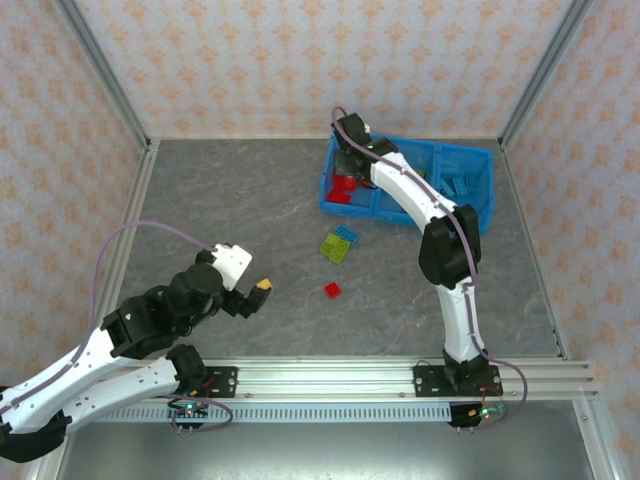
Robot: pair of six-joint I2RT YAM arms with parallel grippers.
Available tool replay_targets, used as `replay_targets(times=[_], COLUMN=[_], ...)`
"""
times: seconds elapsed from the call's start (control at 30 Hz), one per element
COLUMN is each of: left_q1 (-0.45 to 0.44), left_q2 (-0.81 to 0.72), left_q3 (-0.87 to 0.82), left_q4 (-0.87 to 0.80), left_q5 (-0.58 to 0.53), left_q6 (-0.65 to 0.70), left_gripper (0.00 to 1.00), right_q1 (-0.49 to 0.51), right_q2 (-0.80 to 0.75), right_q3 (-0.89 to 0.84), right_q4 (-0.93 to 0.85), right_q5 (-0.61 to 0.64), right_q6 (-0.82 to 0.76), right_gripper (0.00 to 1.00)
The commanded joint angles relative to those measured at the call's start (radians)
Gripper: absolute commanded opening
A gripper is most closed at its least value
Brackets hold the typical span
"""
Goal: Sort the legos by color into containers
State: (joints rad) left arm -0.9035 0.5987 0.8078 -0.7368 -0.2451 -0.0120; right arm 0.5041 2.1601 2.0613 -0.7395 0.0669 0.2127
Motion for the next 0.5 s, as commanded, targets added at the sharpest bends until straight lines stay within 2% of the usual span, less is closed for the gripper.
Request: replay_targets(times=[0.0,0.1,0.23,0.33,0.47], left_q1=[0.007,0.015,0.018,0.017,0.013], left_q2=[-0.020,-0.024,0.006,0.067,0.265], left_q3=[0.000,-0.008,0.010,0.031,0.150], left_q4=[-0.027,-0.024,-0.029,-0.014,-0.117], left_q5=[-0.047,-0.068,-0.068,-0.073,-0.054], left_q6=[-0.028,-0.048,-0.119,-0.273,-0.484], left_gripper=[1.00,1.00,1.00,1.00,1.00], right_q1=[0.004,0.004,0.005,0.005,0.008], right_q2=[-0.078,-0.175,-0.385,-0.576,-0.832], right_q3=[0.029,-0.041,-0.213,-0.383,-0.590], right_q4=[-0.094,-0.092,-0.058,-0.015,-0.017], right_q5=[-0.014,-0.032,-0.106,-0.184,-0.242], right_q6=[0.000,0.007,0.037,0.057,0.086], right_gripper=[0.56,0.56,0.56,0.58,0.68])
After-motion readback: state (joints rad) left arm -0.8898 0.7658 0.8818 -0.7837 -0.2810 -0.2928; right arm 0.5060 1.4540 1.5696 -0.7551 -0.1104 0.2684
